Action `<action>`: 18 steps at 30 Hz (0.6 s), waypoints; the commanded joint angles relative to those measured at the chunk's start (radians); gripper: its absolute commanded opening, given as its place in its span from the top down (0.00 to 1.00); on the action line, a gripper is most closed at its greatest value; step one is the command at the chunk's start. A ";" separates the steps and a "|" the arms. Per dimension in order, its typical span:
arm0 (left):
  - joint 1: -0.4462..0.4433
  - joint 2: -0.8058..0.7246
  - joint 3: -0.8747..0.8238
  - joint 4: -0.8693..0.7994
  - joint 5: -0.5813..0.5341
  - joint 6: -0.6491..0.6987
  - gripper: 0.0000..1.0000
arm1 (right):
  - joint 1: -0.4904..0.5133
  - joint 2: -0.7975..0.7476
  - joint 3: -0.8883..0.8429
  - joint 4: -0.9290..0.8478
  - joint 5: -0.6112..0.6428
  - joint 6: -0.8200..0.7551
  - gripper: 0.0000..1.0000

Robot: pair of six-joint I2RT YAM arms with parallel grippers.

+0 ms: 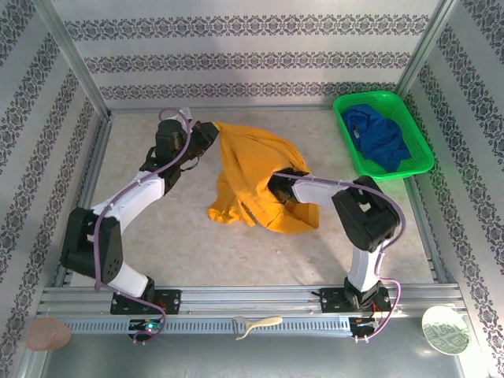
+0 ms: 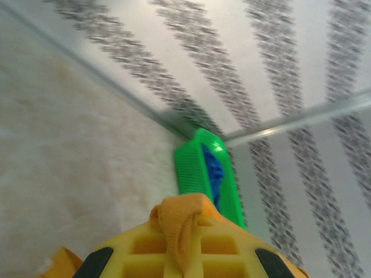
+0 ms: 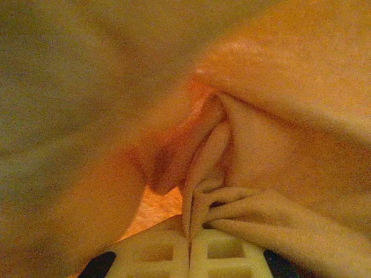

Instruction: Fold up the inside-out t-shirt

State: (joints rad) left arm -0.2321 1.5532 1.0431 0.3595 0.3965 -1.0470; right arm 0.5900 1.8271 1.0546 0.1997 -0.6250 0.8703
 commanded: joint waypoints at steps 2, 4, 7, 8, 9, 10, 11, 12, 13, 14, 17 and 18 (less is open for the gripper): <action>0.136 0.109 0.001 0.068 0.054 -0.064 1.00 | -0.010 -0.139 -0.007 -0.135 0.019 -0.097 1.00; 0.173 0.158 0.035 0.046 0.060 -0.070 1.00 | -0.007 -0.187 -0.007 -0.193 0.028 -0.130 1.00; 0.200 0.222 0.093 -0.009 0.059 -0.052 1.00 | -0.013 -0.246 0.004 -0.248 0.020 -0.135 1.00; 0.210 0.240 0.107 -0.029 0.052 -0.044 1.00 | -0.014 -0.260 0.019 -0.272 0.017 -0.139 1.00; 0.217 0.258 0.113 -0.045 0.045 -0.038 1.00 | -0.016 -0.277 0.030 -0.289 0.016 -0.145 1.00; 0.223 0.272 0.114 -0.047 0.044 -0.034 1.00 | -0.017 -0.290 0.041 -0.302 0.021 -0.148 1.00; 0.229 0.287 0.117 -0.055 0.045 -0.025 1.00 | -0.021 -0.302 0.058 -0.317 0.020 -0.150 1.00; 0.232 0.301 0.119 -0.072 0.049 -0.014 1.00 | -0.027 -0.312 0.073 -0.317 0.015 -0.147 1.00; 0.233 0.312 0.122 -0.072 0.061 -0.002 1.00 | -0.033 -0.317 0.089 -0.320 0.017 -0.142 1.00; 0.234 0.322 0.123 -0.061 0.089 0.016 0.99 | -0.042 -0.320 0.110 -0.322 0.018 -0.139 1.00; 0.235 0.310 0.108 -0.031 0.158 0.043 0.62 | -0.071 -0.308 0.185 -0.315 0.010 -0.119 1.00; 0.236 0.290 0.088 -0.009 0.174 0.054 0.68 | -0.081 -0.301 0.213 -0.312 0.008 -0.111 1.00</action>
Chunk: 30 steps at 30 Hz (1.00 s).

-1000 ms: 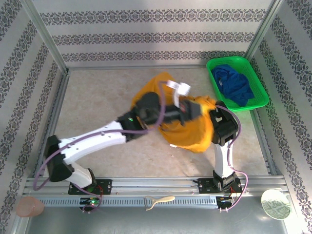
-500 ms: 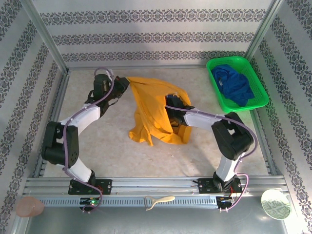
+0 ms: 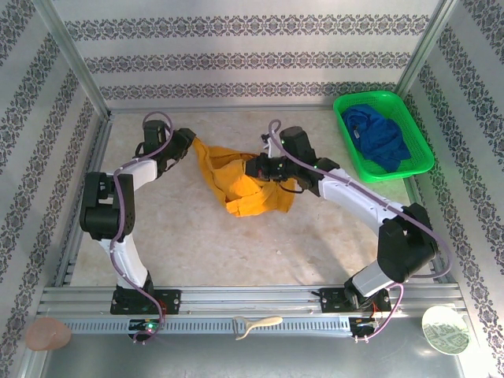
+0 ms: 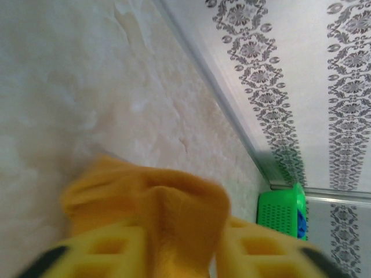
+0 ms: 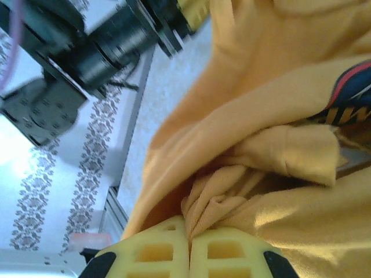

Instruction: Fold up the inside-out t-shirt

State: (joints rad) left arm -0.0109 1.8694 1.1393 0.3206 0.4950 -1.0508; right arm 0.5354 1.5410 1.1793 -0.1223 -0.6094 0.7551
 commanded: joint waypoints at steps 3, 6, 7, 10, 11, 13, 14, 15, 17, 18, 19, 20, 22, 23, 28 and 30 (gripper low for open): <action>0.016 -0.093 -0.033 -0.015 0.080 0.110 0.99 | -0.042 0.009 0.167 0.002 -0.008 0.012 1.00; 0.019 -0.140 -0.047 -0.057 0.090 0.151 0.94 | -0.051 0.021 0.211 -0.026 0.015 0.003 1.00; 0.022 -0.152 -0.056 -0.055 0.093 0.153 0.87 | -0.052 0.021 0.215 -0.038 0.031 -0.007 1.00; 0.022 -0.208 -0.085 -0.020 0.115 0.148 0.67 | -0.058 0.018 0.213 -0.042 0.064 -0.016 1.00; 0.022 -0.236 -0.100 -0.009 0.121 0.140 0.62 | -0.060 0.019 0.211 -0.037 0.069 -0.014 1.00; 0.020 -0.307 -0.147 0.037 0.126 0.118 0.53 | -0.063 0.017 0.210 -0.031 0.080 -0.011 1.00; 0.020 -0.351 -0.170 0.046 0.131 0.112 0.49 | -0.064 0.015 0.217 -0.033 0.088 -0.014 1.00; 0.019 -0.404 -0.189 0.039 0.136 0.113 0.47 | -0.068 0.013 0.227 -0.039 0.096 -0.020 1.00; 0.000 -0.517 -0.223 0.000 0.119 0.135 0.42 | -0.071 0.008 0.252 -0.049 0.122 -0.033 1.00; -0.027 -0.576 -0.234 -0.036 0.102 0.153 0.40 | -0.072 0.007 0.271 -0.058 0.134 -0.039 1.00; -0.062 -0.621 -0.240 -0.066 0.077 0.178 0.38 | -0.073 0.012 0.288 -0.066 0.137 -0.042 1.00; -0.128 -0.665 -0.240 -0.109 0.033 0.214 0.36 | -0.072 0.018 0.308 -0.072 0.140 -0.045 1.00; -0.263 -0.711 -0.236 -0.172 -0.064 0.285 0.34 | -0.073 0.024 0.338 -0.076 0.154 -0.039 1.00; -0.338 -0.716 -0.237 -0.179 -0.129 0.317 0.33 | -0.072 0.022 0.355 -0.072 0.162 -0.036 1.00; -0.547 -0.536 -0.215 -0.093 -0.306 0.362 0.32 | -0.074 0.052 0.545 -0.111 0.159 -0.015 1.00; -0.578 -0.430 -0.212 -0.070 -0.338 0.357 0.33 | -0.077 0.063 0.650 -0.142 0.155 -0.007 1.00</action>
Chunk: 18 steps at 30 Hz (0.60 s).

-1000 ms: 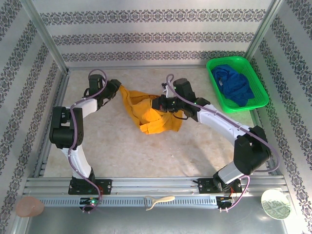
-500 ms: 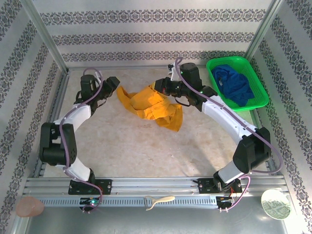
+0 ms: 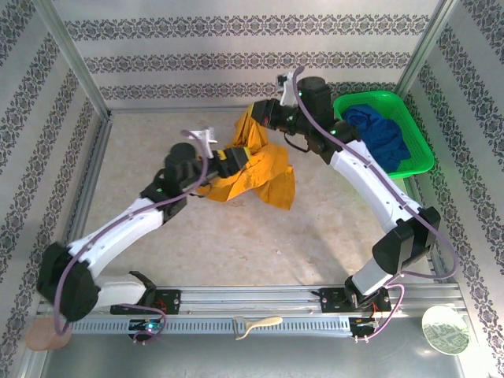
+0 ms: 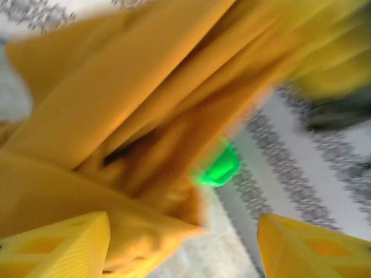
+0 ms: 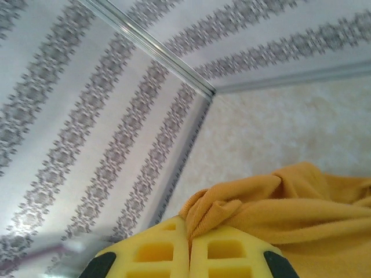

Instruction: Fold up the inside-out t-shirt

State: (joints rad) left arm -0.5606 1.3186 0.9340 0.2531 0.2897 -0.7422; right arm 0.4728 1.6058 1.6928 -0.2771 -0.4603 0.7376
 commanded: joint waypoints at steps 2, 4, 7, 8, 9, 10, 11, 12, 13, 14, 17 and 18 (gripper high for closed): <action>-0.035 0.212 -0.043 0.056 -0.132 0.012 0.34 | -0.021 0.010 0.258 -0.016 0.000 0.022 1.00; -0.035 0.286 -0.104 0.109 -0.148 -0.026 0.35 | -0.032 0.035 0.415 -0.054 -0.022 0.042 1.00; -0.033 0.312 -0.188 0.145 -0.162 -0.036 0.34 | -0.045 0.075 0.641 -0.119 -0.055 0.051 1.00; -0.029 0.298 -0.207 0.144 -0.163 -0.033 0.34 | -0.046 0.081 0.685 -0.138 -0.063 0.044 1.00; -0.026 0.269 -0.224 0.142 -0.163 -0.026 0.33 | -0.045 0.082 0.709 -0.156 -0.070 0.032 1.00; -0.021 0.229 -0.237 0.127 -0.162 -0.017 0.32 | -0.042 0.067 0.681 -0.160 -0.075 0.015 1.00; -0.017 0.190 -0.238 0.100 -0.159 -0.003 0.31 | -0.040 0.044 0.618 -0.150 -0.071 0.002 1.00; -0.014 0.133 -0.233 0.052 -0.156 0.021 0.30 | -0.040 0.004 0.496 -0.112 -0.068 -0.007 1.00; -0.013 0.074 -0.221 -0.003 -0.154 0.049 0.28 | -0.041 -0.040 0.360 -0.032 -0.068 -0.006 1.00; -0.012 0.024 -0.210 -0.046 -0.149 0.065 0.26 | -0.047 -0.068 0.228 0.034 -0.074 -0.004 1.00; -0.012 -0.143 -0.176 -0.152 -0.122 0.091 0.22 | -0.089 -0.118 -0.088 0.301 -0.187 0.051 1.00; -0.012 -0.194 -0.160 -0.178 -0.118 0.099 0.20 | -0.100 -0.115 -0.148 0.342 -0.226 0.053 1.00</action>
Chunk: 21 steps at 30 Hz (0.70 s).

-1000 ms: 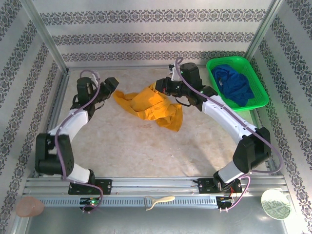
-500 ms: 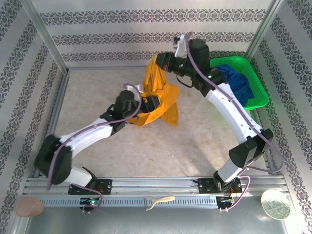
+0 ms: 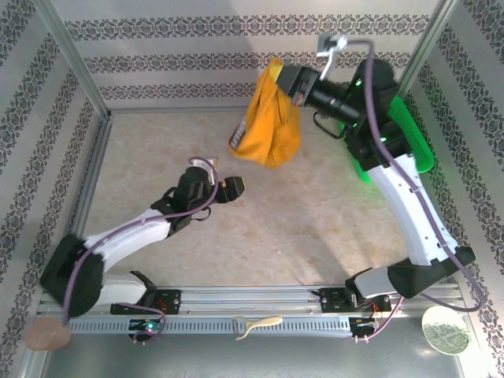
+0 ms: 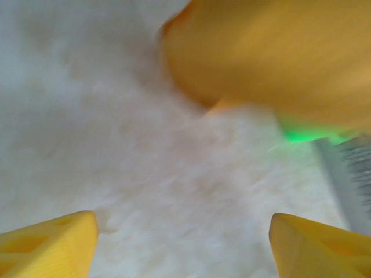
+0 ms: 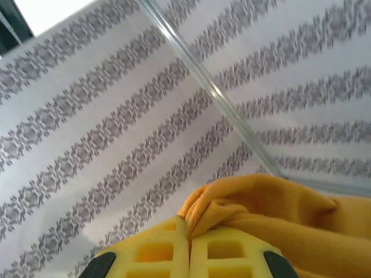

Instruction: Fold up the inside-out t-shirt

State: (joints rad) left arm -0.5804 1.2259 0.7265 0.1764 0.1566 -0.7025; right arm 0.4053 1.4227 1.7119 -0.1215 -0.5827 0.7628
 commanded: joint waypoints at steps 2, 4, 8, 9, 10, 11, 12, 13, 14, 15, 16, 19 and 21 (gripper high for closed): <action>0.010 -0.162 0.088 -0.139 0.001 0.074 0.16 | -0.044 0.069 -0.239 0.235 -0.169 0.017 1.00; 0.018 -0.174 0.147 -0.159 0.016 0.106 0.14 | -0.044 0.058 -0.286 0.258 -0.226 0.000 1.00; 0.027 -0.095 0.262 -0.204 0.074 0.184 0.14 | -0.043 0.012 -0.331 0.259 -0.292 -0.026 1.00; 0.027 -0.068 0.286 -0.216 0.080 0.199 0.14 | -0.044 -0.002 -0.336 0.252 -0.302 -0.029 1.00; 0.027 -0.043 0.298 -0.223 0.077 0.210 0.15 | -0.046 -0.012 -0.340 0.241 -0.306 -0.035 1.00; 0.028 -0.025 0.304 -0.221 0.072 0.217 0.15 | -0.046 -0.022 -0.343 0.237 -0.309 -0.037 1.00; 0.030 -0.008 0.303 -0.214 0.064 0.220 0.16 | -0.046 -0.032 -0.349 0.234 -0.313 -0.036 1.00; 0.033 0.009 0.302 -0.198 0.065 0.220 0.17 | -0.046 -0.041 -0.354 0.233 -0.315 -0.033 1.00; 0.036 0.022 0.304 -0.190 0.064 0.222 0.18 | -0.045 -0.047 -0.359 0.234 -0.319 -0.030 1.00; 0.039 0.039 0.308 -0.183 0.055 0.223 0.19 | -0.045 -0.055 -0.365 0.233 -0.318 -0.026 1.00; 0.043 0.053 0.313 -0.178 0.045 0.223 0.20 | -0.043 -0.062 -0.371 0.234 -0.320 -0.024 1.00; 0.051 0.090 0.325 -0.147 0.051 0.226 0.22 | -0.042 -0.080 -0.386 0.233 -0.318 -0.023 1.00; 0.053 0.107 0.331 -0.129 0.063 0.228 0.22 | -0.042 -0.086 -0.394 0.232 -0.321 -0.023 1.00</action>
State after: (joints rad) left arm -0.5404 1.3277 1.0214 0.0113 0.2058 -0.5095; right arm 0.3576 1.3449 1.3411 0.0662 -0.8745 0.7525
